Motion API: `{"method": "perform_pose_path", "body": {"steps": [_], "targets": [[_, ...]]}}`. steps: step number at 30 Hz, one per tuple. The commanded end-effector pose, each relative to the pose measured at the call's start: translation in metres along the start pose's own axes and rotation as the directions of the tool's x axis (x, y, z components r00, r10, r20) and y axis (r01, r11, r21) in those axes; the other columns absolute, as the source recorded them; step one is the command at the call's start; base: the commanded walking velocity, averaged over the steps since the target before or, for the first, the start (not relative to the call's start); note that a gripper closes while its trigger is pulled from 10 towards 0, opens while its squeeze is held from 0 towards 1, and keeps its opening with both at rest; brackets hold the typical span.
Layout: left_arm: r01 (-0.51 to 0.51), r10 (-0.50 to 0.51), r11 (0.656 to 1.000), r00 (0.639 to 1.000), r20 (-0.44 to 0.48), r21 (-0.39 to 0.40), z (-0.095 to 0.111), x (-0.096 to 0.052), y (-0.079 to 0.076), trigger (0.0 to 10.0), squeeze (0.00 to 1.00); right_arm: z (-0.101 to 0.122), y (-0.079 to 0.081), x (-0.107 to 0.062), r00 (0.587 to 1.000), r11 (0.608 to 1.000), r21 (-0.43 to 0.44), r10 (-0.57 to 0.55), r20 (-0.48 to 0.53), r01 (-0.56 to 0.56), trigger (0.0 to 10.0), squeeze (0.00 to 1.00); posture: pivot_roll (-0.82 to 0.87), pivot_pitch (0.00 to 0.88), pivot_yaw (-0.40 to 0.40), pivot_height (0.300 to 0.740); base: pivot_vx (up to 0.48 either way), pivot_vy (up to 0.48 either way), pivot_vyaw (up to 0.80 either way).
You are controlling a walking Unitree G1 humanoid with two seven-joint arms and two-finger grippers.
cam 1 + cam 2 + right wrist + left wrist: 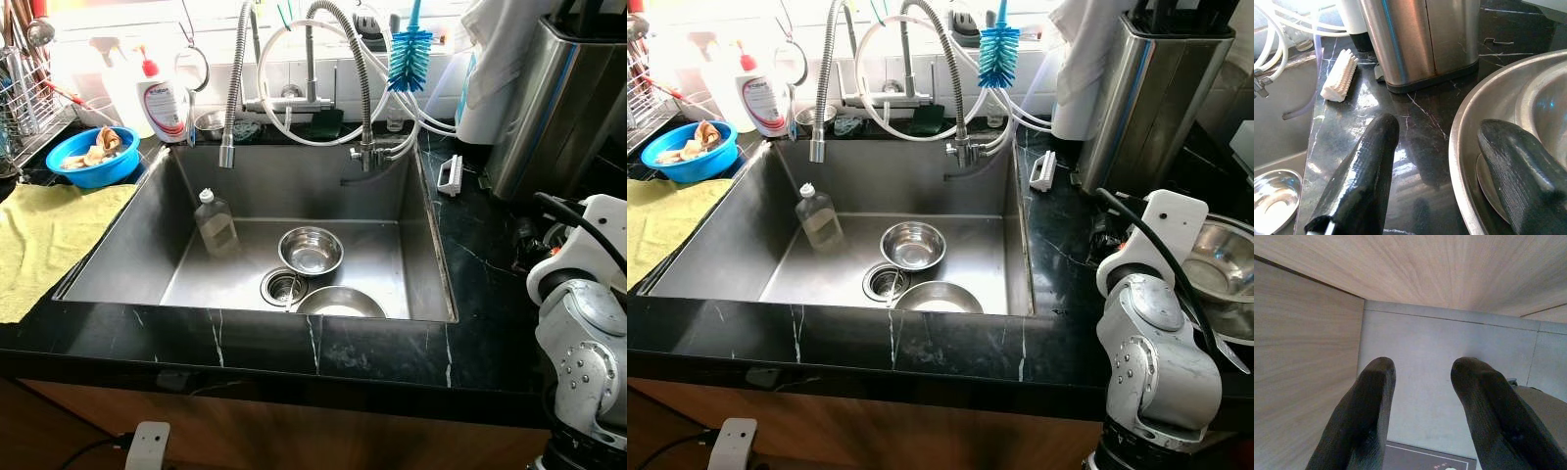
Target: Kitchen organization
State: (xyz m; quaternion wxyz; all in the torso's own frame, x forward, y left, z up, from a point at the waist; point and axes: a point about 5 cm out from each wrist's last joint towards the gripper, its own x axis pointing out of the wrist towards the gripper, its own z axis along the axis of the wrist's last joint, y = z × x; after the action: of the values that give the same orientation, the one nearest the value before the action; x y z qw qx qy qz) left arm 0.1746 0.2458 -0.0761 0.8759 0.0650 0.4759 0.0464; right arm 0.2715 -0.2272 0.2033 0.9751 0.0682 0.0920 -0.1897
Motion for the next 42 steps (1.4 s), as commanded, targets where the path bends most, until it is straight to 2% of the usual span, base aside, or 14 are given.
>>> {"method": "perform_pose_path", "body": {"steps": [1,13,21,27,42], "targets": [[0.002,-0.002,1.0,1.0,-0.024,0.025,-0.004,-0.001,0.001,10.0,0.0,0.0,-0.001,-0.003,1.0,1.0,0.005,-0.009,0.007,0.009,10.0,0.0,-0.23,0.0,0.081,0.74,0.0,0.0,0.0],[0.006,-0.005,0.999,1.0,-0.027,0.034,-0.005,-0.001,0.001,10.0,0.0,-0.006,0.0,-0.003,1.0,1.0,0.004,-0.012,-0.025,0.013,10.0,0.0,-0.23,0.0,0.082,0.74,0.0,0.0,0.0],[0.008,-0.007,0.999,1.0,-0.027,0.039,-0.005,-0.001,0.002,10.0,0.0,-0.009,0.01,-0.003,0.998,0.999,0.014,0.041,-0.046,-0.041,10.0,0.0,-0.23,0.0,0.083,0.74,0.0,0.0,0.0],[0.009,-0.008,0.999,1.0,-0.027,0.036,-0.003,0.0,0.001,10.0,0.0,-0.013,0.022,-0.006,0.991,0.994,-0.004,0.111,-0.069,-0.112,10.0,0.0,-0.23,0.0,0.083,0.74,0.0,0.0,0.0],[0.012,-0.01,0.999,0.999,-0.033,0.035,-0.004,0.0,0.0,10.0,0.0,-0.016,0.04,-0.008,0.97,0.973,-0.035,0.226,-0.095,-0.23,10.0,0.0,-0.22,0.0,0.082,0.74,0.0,0.0,0.0]]}}
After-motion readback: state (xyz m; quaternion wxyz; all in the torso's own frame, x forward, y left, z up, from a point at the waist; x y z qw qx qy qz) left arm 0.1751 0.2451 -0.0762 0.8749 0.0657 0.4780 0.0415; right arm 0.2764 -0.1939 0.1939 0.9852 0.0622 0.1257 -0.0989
